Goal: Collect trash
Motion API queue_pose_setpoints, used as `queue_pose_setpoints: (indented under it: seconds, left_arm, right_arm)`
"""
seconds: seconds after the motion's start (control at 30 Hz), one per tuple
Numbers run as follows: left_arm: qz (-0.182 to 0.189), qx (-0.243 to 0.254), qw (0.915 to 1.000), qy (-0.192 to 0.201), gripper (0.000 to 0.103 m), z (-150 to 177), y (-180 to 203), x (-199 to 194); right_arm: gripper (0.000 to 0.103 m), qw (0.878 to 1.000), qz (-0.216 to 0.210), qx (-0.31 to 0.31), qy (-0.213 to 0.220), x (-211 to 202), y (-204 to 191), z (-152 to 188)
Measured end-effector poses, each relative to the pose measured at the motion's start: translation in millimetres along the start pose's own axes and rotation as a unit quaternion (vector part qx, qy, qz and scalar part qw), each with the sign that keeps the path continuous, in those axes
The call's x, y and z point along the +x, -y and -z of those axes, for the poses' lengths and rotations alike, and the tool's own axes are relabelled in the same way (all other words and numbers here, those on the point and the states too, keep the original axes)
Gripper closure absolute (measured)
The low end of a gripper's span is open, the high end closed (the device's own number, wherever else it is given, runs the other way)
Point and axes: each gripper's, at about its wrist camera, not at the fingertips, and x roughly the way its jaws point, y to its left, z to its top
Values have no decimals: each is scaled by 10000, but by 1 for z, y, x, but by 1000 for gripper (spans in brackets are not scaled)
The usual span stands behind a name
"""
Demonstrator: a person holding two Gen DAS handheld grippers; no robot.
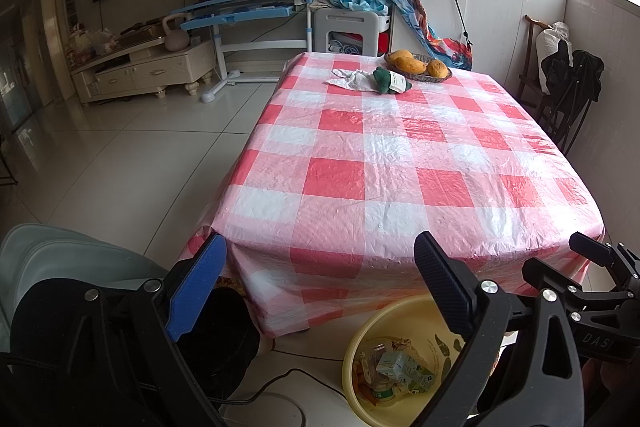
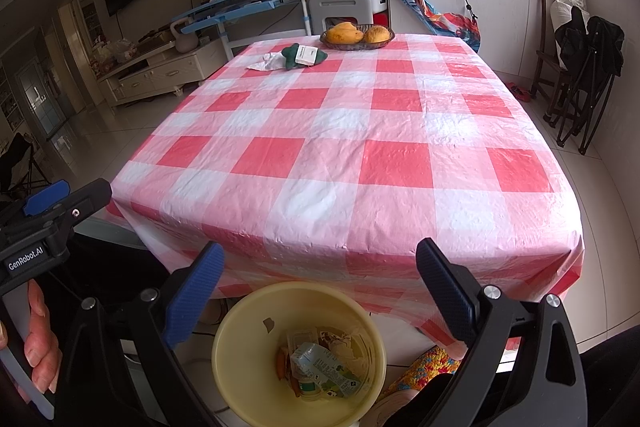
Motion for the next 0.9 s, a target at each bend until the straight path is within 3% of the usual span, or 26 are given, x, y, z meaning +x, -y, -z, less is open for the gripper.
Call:
queue_pose_setpoints:
  seconds: [0.9]
  left_arm:
    - [18,-37,10000,-4,11,-1,-2,0]
  right_arm:
    - [11,10000,-2,-9,-24,1,-1,1]
